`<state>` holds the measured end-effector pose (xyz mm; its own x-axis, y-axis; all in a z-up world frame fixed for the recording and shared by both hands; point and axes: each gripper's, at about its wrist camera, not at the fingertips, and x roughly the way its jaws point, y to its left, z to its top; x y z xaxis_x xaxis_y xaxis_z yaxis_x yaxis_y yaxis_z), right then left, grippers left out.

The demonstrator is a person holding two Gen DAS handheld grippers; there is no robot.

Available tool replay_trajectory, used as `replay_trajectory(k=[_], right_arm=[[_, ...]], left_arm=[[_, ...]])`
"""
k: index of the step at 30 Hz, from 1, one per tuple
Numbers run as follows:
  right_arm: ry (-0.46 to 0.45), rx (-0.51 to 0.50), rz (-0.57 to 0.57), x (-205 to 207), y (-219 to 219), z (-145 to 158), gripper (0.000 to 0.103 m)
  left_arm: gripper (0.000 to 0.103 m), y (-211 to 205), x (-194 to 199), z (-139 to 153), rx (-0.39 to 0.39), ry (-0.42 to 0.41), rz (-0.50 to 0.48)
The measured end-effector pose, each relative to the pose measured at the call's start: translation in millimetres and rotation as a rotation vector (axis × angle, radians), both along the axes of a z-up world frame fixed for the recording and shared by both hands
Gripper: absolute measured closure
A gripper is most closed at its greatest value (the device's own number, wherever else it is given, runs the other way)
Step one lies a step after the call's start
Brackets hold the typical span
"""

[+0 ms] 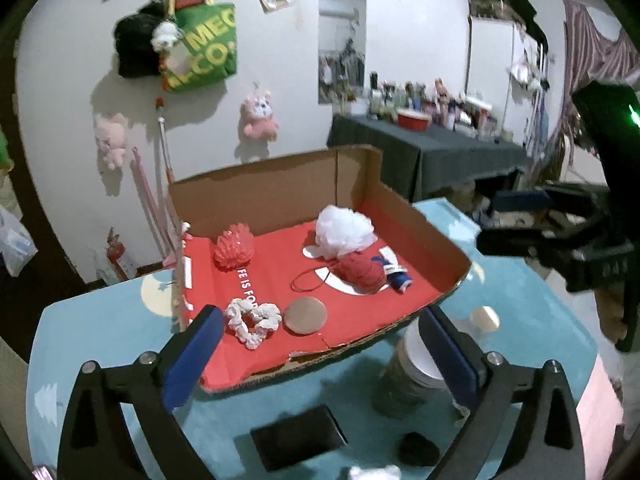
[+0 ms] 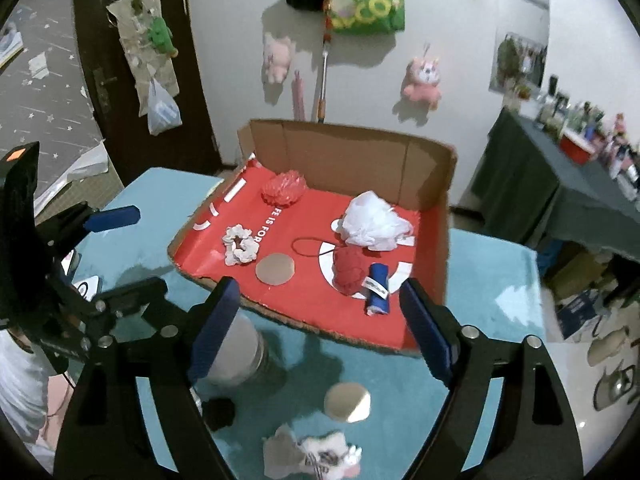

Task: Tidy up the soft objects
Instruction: 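Withdraw both tools from the box back over the table items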

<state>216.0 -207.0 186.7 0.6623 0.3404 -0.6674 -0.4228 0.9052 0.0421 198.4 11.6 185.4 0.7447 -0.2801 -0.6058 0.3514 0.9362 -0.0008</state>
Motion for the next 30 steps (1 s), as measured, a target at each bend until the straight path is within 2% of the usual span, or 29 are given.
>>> replay_trajectory(k=[10, 14, 16, 21, 24, 27, 30], right_arm=[[-0.115, 0.059, -0.033, -89.4, -18.1, -10.3, 0.015], [-0.165, 0.058, -0.056, -120.7, -19.0, -20.8, 0.014], [-0.198, 0.04, -0.083, -134.8, -17.9, -28.0, 0.01], [-0.286, 0.037, -0.157, -167.5, -18.1, -45.4, 0.01], [-0.326, 0.041, -0.194, -180.0, -21.0, -56.6, 0.008], [-0.323, 0.063, -0.215, -184.0, -24.9, -68.3, 0.005], [-0.317, 0.085, -0.227, -185.8, -27.9, -80.0, 0.005]], left_arm=[[0.0, -1.6, -76.0, -1.3, -0.106, -0.126, 0.037], [0.0, -13.3, -101.9, -12.6, -0.106, -0.15, 0.024], [0.0, -18.9, -114.8, -16.9, -0.102, -0.172, 0.027], [0.0, -22.9, -140.4, -27.9, -0.126, -0.212, 0.057], [0.0, -25.2, -150.4, -34.3, -0.113, -0.244, 0.087], [0.0, -30.0, -159.7, -44.1, -0.082, -0.287, 0.106], [0.0, -31.9, -164.3, -57.2, -0.077, -0.289, 0.107]])
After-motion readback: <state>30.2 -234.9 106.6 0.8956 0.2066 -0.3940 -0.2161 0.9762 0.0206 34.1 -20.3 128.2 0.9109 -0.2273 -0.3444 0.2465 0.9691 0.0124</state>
